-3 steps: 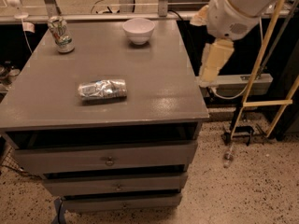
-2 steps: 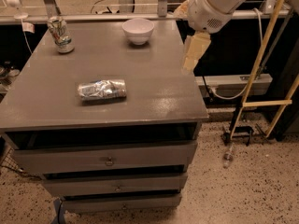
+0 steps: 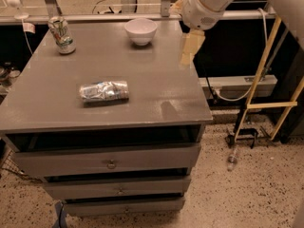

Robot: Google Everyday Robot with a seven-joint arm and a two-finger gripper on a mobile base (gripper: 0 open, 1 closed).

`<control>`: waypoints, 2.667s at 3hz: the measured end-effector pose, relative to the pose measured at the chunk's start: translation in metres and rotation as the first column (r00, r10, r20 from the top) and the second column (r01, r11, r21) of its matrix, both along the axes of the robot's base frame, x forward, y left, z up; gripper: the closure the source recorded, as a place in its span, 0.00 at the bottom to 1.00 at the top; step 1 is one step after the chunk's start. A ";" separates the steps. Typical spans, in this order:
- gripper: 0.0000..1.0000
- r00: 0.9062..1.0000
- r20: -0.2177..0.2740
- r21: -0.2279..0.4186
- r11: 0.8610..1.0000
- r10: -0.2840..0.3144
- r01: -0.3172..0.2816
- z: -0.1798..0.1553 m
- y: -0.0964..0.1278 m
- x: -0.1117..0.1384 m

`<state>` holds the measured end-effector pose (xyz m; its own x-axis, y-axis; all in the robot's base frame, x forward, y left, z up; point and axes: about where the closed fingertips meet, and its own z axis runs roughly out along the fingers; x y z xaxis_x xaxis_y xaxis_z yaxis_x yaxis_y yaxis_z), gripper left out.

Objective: Move white bowl near redbull can

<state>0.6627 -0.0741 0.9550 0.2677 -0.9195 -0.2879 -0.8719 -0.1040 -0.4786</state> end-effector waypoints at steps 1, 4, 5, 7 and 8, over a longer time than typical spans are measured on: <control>0.00 0.999 0.036 -0.025 1.000 0.012 -0.011 -0.007 0.005 0.041; 0.00 0.997 0.057 -0.028 0.998 -0.047 0.049 -0.036 0.019 0.125; 0.00 0.997 0.036 0.020 0.998 -0.066 0.066 -0.044 0.031 0.138; 0.00 0.998 -0.030 0.140 0.989 -0.049 0.053 -0.048 0.068 0.147; 0.00 0.998 -0.064 0.176 0.984 -0.023 0.034 -0.053 0.087 0.145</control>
Offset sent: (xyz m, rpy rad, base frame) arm 0.1231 0.0049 -0.0172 -0.0926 -0.0805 -0.0046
